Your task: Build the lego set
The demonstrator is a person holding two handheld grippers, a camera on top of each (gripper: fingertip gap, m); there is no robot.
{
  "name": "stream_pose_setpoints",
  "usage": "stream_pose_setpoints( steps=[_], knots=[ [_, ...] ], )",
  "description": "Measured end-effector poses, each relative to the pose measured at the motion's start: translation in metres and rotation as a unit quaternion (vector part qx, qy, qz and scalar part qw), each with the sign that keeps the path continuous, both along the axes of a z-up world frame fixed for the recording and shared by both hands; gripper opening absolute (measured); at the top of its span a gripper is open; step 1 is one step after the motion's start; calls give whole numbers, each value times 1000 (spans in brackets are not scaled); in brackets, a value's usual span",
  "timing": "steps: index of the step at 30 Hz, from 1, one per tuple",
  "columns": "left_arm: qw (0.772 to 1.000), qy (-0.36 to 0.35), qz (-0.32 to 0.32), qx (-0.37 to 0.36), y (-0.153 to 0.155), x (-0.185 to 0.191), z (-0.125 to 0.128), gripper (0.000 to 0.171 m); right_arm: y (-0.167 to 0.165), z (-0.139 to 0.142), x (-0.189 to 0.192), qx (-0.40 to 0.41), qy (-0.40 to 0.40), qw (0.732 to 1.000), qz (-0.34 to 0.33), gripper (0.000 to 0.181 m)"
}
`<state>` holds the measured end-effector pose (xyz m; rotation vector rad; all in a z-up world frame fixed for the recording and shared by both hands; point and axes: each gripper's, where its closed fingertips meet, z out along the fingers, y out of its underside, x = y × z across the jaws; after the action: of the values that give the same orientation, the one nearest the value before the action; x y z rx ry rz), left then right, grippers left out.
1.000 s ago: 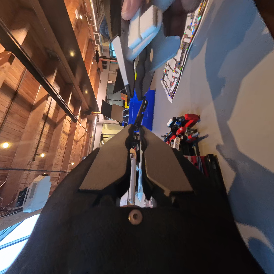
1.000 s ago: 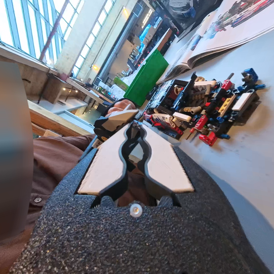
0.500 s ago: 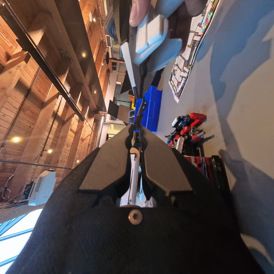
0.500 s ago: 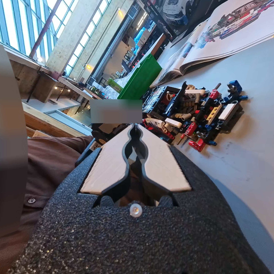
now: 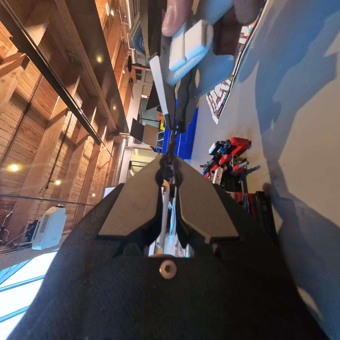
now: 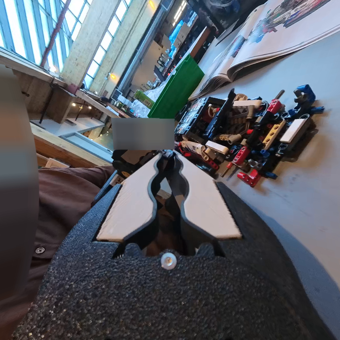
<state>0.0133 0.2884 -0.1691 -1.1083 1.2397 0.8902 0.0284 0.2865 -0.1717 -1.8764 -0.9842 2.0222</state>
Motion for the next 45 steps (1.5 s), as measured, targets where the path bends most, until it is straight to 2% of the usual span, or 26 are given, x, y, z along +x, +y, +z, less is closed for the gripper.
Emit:
stream_pose_setpoints(
  steps=[2,4,6,9,12,13,15,18,24,28,29,30,32,35,36,39,40,42,45],
  knots=[
    [999,-20,2,-27,2,-1,-4,4,2,1,1,-20,9,1000,1,11],
    [994,-43,15,-94,5,-3,-19,6,9,-2,3,-19,11,1000,-14,8],
    [978,-77,18,-192,1,-5,-34,26,20,-8,6,-6,2,999,-39,8],
    [932,-163,41,-321,-3,-24,-33,21,34,-22,12,20,-20,997,-65,7],
    [868,-249,65,-424,8,-49,-22,7,35,-24,11,17,-17,998,-62,8],
    [855,-264,65,-441,15,-53,-17,0,34,-24,9,15,-15,998,-60,8],
    [842,-277,53,-460,31,-54,-11,0,32,-27,5,18,-19,998,-53,8],
    [813,-276,42,-512,42,-45,-21,0,27,-34,2,43,-36,997,-47,8],
    [803,-238,66,-543,56,-42,-54,0,20,-34,-7,83,-44,995,-45,8],
    [817,-235,63,-523,55,-48,-45,0,22,-29,-12,76,-32,995,-49,7],
    [821,-236,64,-516,51,-51,-40,5,24,-26,-13,70,-27,996,-51,7],
    [821,-241,67,-513,46,-56,-36,17,26,-23,-14,61,-22,996,-53,7],
    [808,-261,62,-524,32,-56,-31,36,31,-17,-15,36,-7,998,-54,7],
    [784,-297,16,-545,9,-35,-28,39,34,-11,-18,-11,19,999,-48,7],
    [792,-297,15,-534,8,-32,-28,38,35,-9,-20,-27,27,998,-43,7],
    [836,-295,33,-462,20,-33,-25,35,32,-2,-27,-72,48,996,-23,7],
    [842,-304,31,-444,22,-32,-23,34,32,-1,-30,-83,52,995,-20,7],
    [847,-315,23,-428,21,-28,-21,15,31,2,-35,-99,59,993,-11,8],
    [855,-329,32,-401,22,-35,-18,13,31,3,-41,-115,67,991,-1,7]
  ],
)
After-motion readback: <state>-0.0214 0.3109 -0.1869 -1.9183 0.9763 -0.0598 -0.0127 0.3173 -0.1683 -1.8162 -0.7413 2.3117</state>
